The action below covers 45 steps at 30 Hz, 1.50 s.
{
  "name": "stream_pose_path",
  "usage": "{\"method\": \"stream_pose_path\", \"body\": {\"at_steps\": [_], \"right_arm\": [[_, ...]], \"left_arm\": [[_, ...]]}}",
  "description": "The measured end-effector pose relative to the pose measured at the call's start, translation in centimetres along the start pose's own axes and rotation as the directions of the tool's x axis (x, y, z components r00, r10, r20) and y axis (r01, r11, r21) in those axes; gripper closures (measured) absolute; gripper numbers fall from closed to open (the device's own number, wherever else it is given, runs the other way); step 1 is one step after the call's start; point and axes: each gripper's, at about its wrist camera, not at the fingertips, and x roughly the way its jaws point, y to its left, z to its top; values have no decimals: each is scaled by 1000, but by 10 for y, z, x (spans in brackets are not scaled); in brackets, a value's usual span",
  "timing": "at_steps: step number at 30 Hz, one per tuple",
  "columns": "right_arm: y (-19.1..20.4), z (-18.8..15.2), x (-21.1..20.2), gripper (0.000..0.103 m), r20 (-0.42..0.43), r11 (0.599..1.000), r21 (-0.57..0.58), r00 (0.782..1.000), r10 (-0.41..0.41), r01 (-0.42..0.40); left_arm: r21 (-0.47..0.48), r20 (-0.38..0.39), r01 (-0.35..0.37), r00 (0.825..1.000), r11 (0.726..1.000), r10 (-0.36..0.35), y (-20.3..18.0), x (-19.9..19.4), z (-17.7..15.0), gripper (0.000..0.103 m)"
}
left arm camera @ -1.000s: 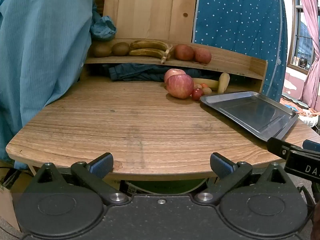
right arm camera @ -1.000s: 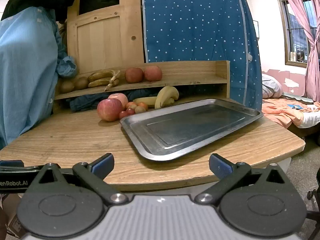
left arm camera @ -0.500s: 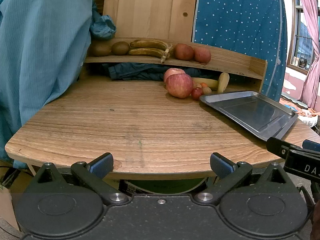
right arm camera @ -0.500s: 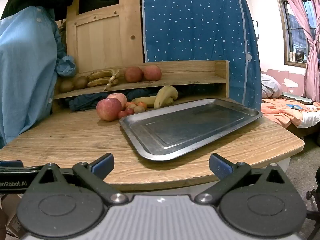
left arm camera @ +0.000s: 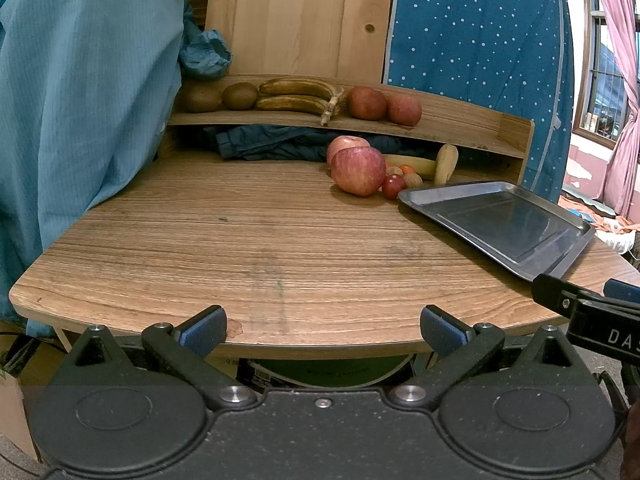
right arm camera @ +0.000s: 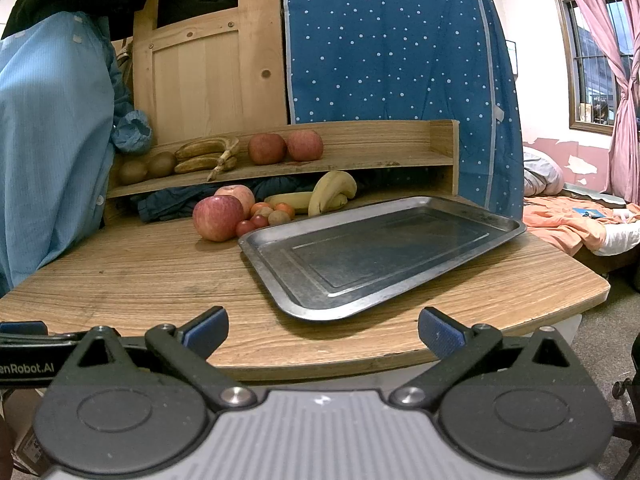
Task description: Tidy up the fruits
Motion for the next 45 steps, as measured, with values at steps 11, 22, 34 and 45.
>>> {"method": "stream_pose_path", "body": {"at_steps": [11, 22, 34, 45], "right_arm": [[0, 0, 0, 0, -1, 1000, 0, 1000, 0, 0], [0, -1, 0, 0, -2, 1000, 0, 1000, -1, 1], [1, 0, 1, 0, -3, 1000, 0, 1000, 0, 0], [0, -1, 3, 0, -7, 1000, -3, 1000, 7, -7]], "left_arm": [[0, -1, 0, 1000, 1000, 0, 0, 0, 0, 1], [0, -1, 0, 1000, 1000, 0, 0, 0, 0, 1], [-1, -1, 0, 1000, 1000, 0, 0, 0, 0, 1], [14, 6, -7, 1000, 1000, 7, 0, 0, 2, 1]]}}
